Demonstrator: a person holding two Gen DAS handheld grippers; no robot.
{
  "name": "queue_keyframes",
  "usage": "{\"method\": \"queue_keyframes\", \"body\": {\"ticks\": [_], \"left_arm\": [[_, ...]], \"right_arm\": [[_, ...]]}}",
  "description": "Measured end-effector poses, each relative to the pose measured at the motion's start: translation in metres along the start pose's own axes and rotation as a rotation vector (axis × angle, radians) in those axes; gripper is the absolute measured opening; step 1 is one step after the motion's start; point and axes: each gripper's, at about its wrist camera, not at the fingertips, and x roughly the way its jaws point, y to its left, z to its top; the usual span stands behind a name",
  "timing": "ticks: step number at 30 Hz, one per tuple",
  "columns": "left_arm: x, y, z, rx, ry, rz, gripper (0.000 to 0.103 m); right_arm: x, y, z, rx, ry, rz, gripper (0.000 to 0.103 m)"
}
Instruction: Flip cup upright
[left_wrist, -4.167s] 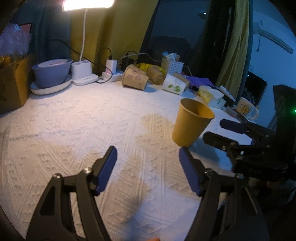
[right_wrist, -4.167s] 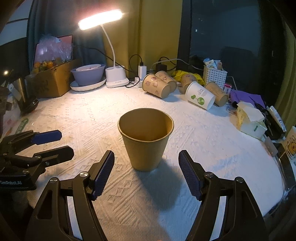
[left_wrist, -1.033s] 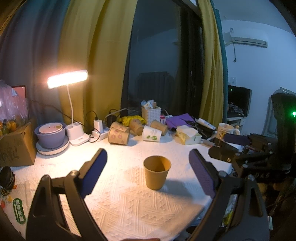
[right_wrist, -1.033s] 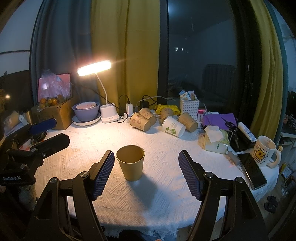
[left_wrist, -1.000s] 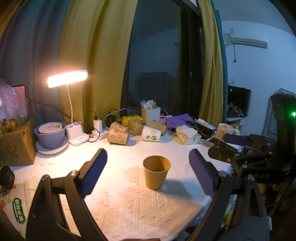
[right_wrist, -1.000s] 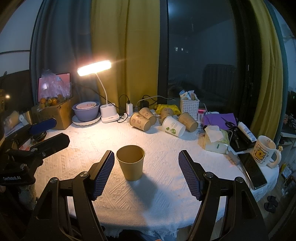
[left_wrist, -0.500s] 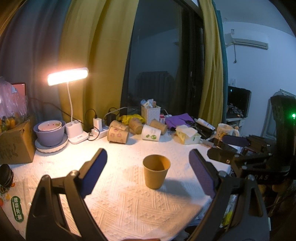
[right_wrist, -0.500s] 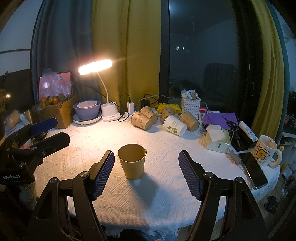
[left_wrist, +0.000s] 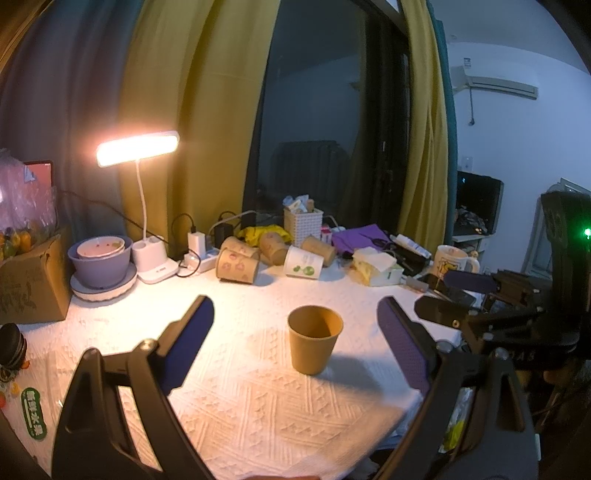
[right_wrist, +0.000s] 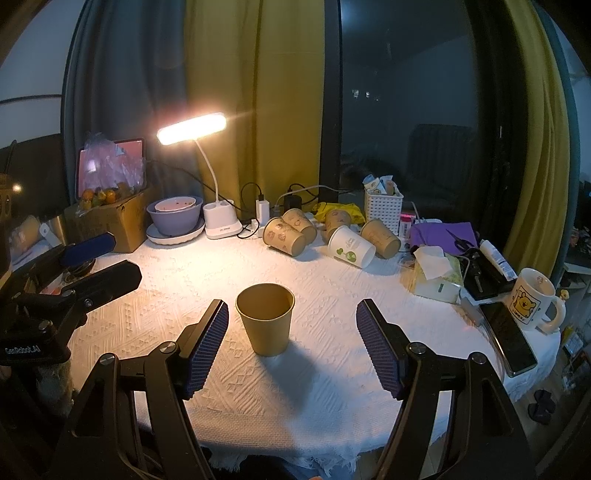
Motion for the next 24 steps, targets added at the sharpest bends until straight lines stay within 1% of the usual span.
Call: {"method": "queue_keyframes", "body": {"ticks": [24], "left_arm": [[0.0031,0.0017,-0.0048,-0.010,0.007,-0.005,0.091]], "right_arm": [[0.0008,0.0005,0.0009,-0.002,0.003,0.000,0.075]]}}
